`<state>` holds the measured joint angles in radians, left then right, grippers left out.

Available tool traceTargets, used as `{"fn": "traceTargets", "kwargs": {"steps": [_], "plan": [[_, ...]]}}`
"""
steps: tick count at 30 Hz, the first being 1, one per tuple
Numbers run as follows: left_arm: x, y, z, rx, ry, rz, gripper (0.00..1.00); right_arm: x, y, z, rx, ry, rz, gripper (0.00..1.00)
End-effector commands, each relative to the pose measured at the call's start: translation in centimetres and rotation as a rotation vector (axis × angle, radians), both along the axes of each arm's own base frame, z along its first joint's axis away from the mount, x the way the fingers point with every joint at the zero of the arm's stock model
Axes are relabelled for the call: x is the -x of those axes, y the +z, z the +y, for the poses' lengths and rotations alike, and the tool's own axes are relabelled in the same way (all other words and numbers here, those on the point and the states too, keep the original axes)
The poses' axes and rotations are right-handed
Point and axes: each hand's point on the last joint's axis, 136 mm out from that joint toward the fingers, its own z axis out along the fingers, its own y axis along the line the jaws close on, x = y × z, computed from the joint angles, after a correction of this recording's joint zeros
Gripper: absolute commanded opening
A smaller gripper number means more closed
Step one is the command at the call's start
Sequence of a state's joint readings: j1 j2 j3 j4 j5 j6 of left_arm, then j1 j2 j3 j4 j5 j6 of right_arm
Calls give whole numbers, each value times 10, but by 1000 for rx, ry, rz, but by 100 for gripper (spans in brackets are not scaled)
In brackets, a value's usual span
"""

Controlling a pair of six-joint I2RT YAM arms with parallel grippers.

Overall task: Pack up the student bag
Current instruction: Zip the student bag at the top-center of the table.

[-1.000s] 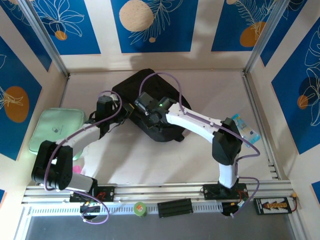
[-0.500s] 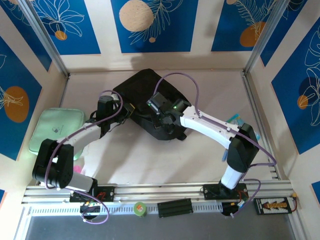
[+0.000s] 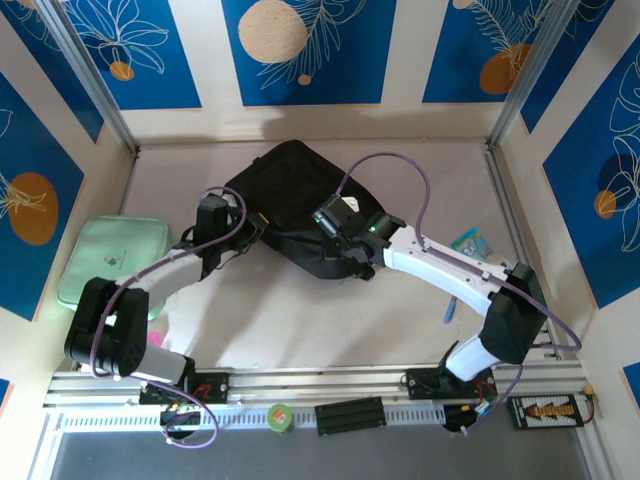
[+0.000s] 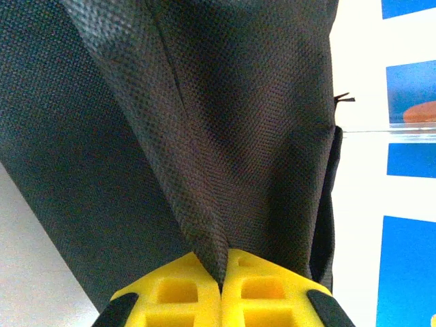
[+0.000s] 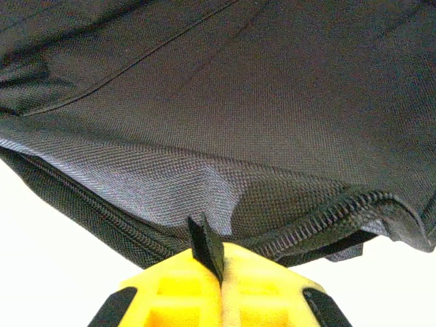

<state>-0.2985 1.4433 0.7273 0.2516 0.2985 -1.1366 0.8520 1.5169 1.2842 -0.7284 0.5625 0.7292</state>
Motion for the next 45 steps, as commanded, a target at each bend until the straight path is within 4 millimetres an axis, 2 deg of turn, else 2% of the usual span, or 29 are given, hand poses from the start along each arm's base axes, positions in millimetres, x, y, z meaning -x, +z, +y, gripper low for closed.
{"fn": "traceTargets", "kwargs": {"steps": [1,4,7,8,13,16,19,25,30,34,39,45], "plan": [[-13,-12,25,-52,103,-9,0,2,6,-48,94,-139,-26,0],[-13,-15,27,-59,114,-3,0,2,8,-60,100,-186,-36,0],[-13,-16,26,-54,111,-3,0,1,14,-60,60,-178,-52,0],[-14,-16,24,-48,104,-7,0,0,14,-52,36,-134,-50,0],[-20,-8,14,-8,64,-39,0,5,22,18,-130,218,-24,0],[-22,-3,6,20,35,-58,0,2,31,43,-155,293,-30,0],[-22,0,-2,40,13,-69,0,-7,33,58,-129,319,-44,0],[-22,-1,-6,54,-6,-67,0,-19,19,67,-36,336,-6,2],[-24,-3,3,16,22,-59,0,-23,18,59,-3,295,-8,1],[-27,-8,15,-42,39,-42,0,-26,23,27,-12,175,-38,0],[-30,-17,17,-59,41,-18,0,-11,29,3,24,130,-11,0],[-33,-24,24,-83,66,-9,0,2,17,-24,96,13,53,0]]}}
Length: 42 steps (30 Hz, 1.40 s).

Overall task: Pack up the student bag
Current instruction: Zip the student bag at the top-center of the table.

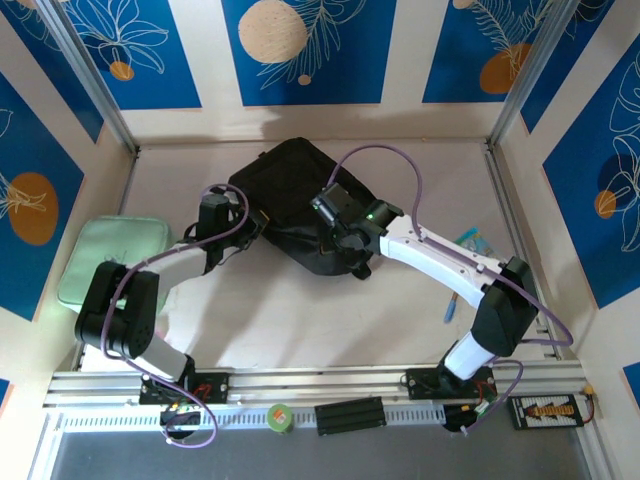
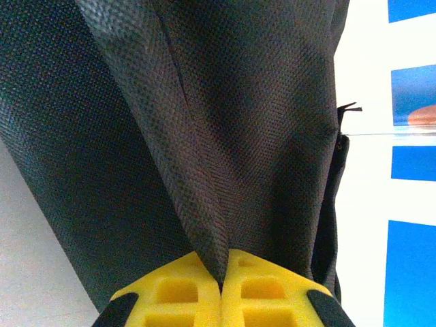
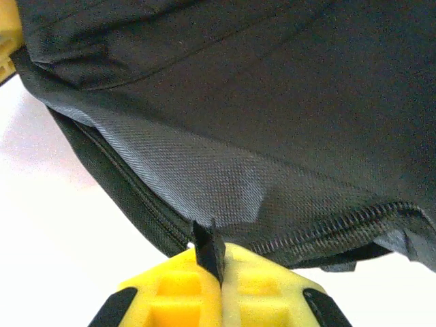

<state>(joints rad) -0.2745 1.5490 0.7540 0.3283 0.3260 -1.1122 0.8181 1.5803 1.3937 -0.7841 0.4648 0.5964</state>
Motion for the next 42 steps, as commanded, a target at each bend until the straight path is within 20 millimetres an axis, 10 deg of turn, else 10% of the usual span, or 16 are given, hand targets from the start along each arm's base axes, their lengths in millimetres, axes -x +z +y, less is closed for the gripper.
{"fn": "traceTargets", "kwargs": {"steps": [1,6,10,14,18,28,42], "plan": [[-14,-9,24,-85,79,-2,0,10,9,-42,88,-138,6,0],[-15,-9,27,-119,68,-4,0,8,9,-54,60,-205,1,0],[-16,-2,24,-132,37,-20,0,4,7,-15,-77,-23,30,0],[-4,3,32,-153,62,-4,40,3,0,30,-185,142,86,0],[24,2,45,-165,105,32,58,-4,-10,63,-246,204,126,0],[68,13,9,48,63,58,52,-18,-13,126,-386,321,161,0],[49,17,-32,178,33,36,41,-9,-6,119,-386,327,153,0]]}}
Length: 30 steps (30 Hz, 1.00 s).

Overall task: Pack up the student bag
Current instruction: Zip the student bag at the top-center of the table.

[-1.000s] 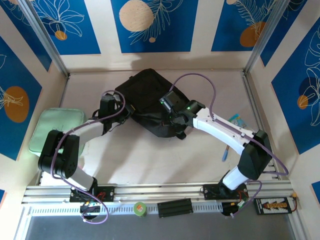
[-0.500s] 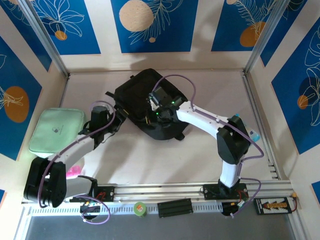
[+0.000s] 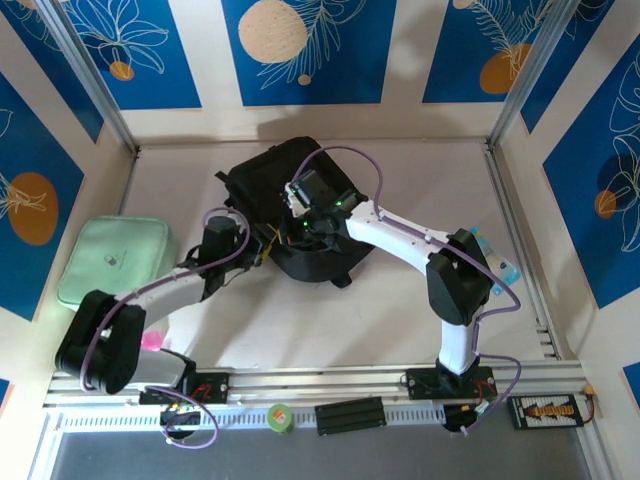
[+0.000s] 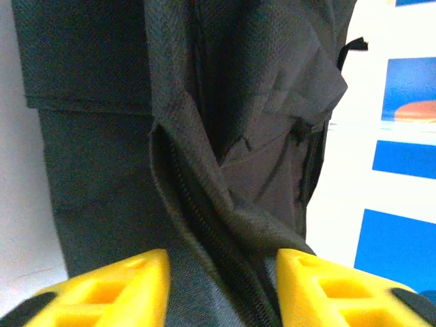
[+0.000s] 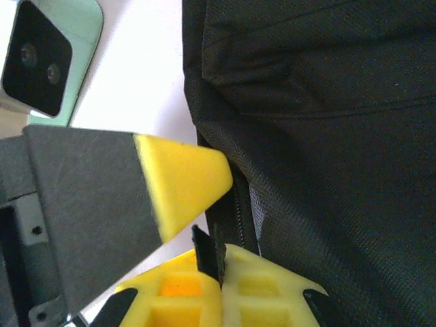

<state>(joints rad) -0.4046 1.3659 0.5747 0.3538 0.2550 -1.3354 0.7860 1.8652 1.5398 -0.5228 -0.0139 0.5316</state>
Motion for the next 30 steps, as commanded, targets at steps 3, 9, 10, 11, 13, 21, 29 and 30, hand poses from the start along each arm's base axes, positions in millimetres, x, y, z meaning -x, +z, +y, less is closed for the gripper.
{"fn": "traceTargets", "kwargs": {"steps": [3,9,10,11,13,21,29,30], "plan": [[-10,10,-8,48,15,-33,27,10,27,-3,-44,17,-39,0],[-11,15,3,-30,32,-57,2,13,32,-27,57,-55,-75,0],[-12,17,6,-51,30,-65,0,14,31,-33,97,-76,-86,0],[-13,19,9,-65,30,-69,0,14,30,-38,129,-94,-91,0],[-13,19,15,-96,36,-68,0,15,26,-49,196,-133,-96,0],[-17,13,29,-169,41,-59,0,27,18,-85,288,-306,-68,0],[-21,8,35,-214,39,-42,0,27,14,-108,336,-392,-61,0],[-21,8,36,-217,41,-41,0,26,14,-111,345,-404,-66,0]]}}
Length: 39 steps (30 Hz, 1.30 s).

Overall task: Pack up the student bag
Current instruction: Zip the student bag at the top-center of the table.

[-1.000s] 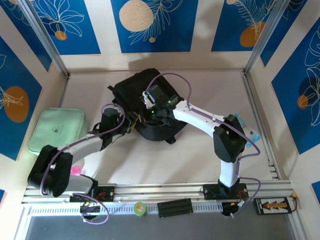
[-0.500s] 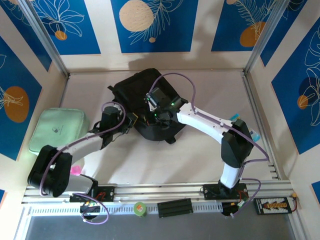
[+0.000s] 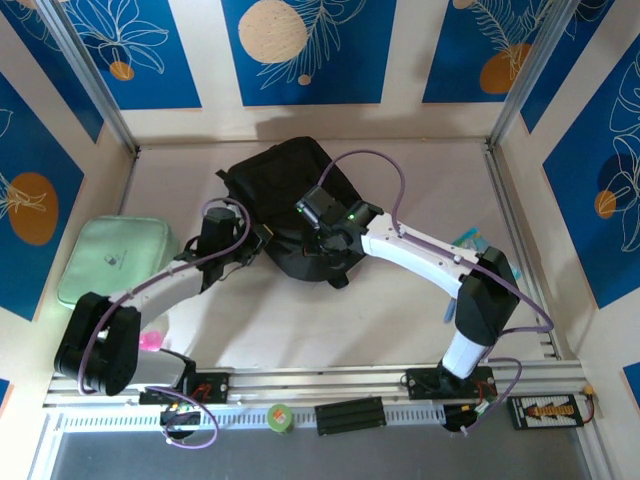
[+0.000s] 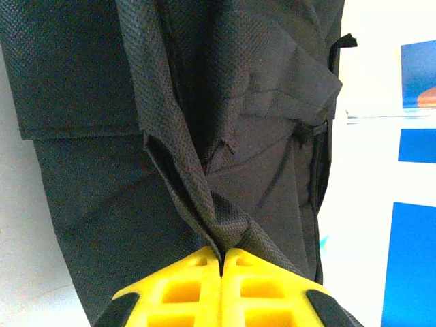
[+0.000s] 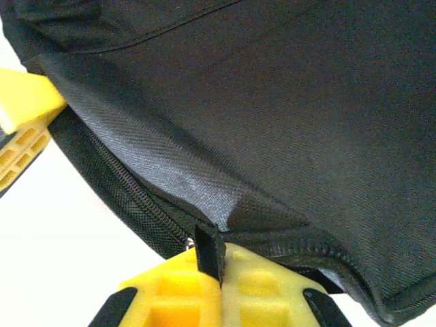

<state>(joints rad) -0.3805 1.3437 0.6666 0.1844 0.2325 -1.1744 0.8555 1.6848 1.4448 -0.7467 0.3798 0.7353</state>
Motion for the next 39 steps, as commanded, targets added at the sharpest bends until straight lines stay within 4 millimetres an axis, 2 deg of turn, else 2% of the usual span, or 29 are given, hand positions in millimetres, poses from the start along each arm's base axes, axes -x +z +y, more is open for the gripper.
{"fn": "traceTargets", "kwargs": {"steps": [1,7,15,16,19,22,26,29,31,34,36,39], "plan": [[-13,-5,26,-79,81,-2,0,2,5,-37,89,-103,-10,0],[-14,-6,29,-94,74,4,0,-6,11,-56,134,-180,-47,0],[-20,3,34,-120,81,-13,0,-2,44,-68,62,-205,-113,0],[-22,5,33,-118,73,-21,0,-2,48,-65,31,-175,-120,0],[-26,14,27,-119,39,-50,0,5,51,-29,-159,36,-74,3],[-31,18,20,-128,-16,-64,0,9,30,-17,-219,104,17,3],[-43,15,8,-141,-93,-79,0,7,-10,-12,-165,106,108,1],[-50,12,2,-160,-142,-86,1,5,-25,3,-207,131,146,0],[-52,10,2,-174,-148,-84,10,3,-29,12,-234,143,157,0],[-46,5,16,-220,-95,-67,24,-3,-26,28,-274,167,148,0],[-37,2,26,-246,-62,-52,30,-7,-21,38,-289,189,131,0],[-22,3,28,-201,-41,-39,39,-10,-17,50,-309,220,123,0]]}}
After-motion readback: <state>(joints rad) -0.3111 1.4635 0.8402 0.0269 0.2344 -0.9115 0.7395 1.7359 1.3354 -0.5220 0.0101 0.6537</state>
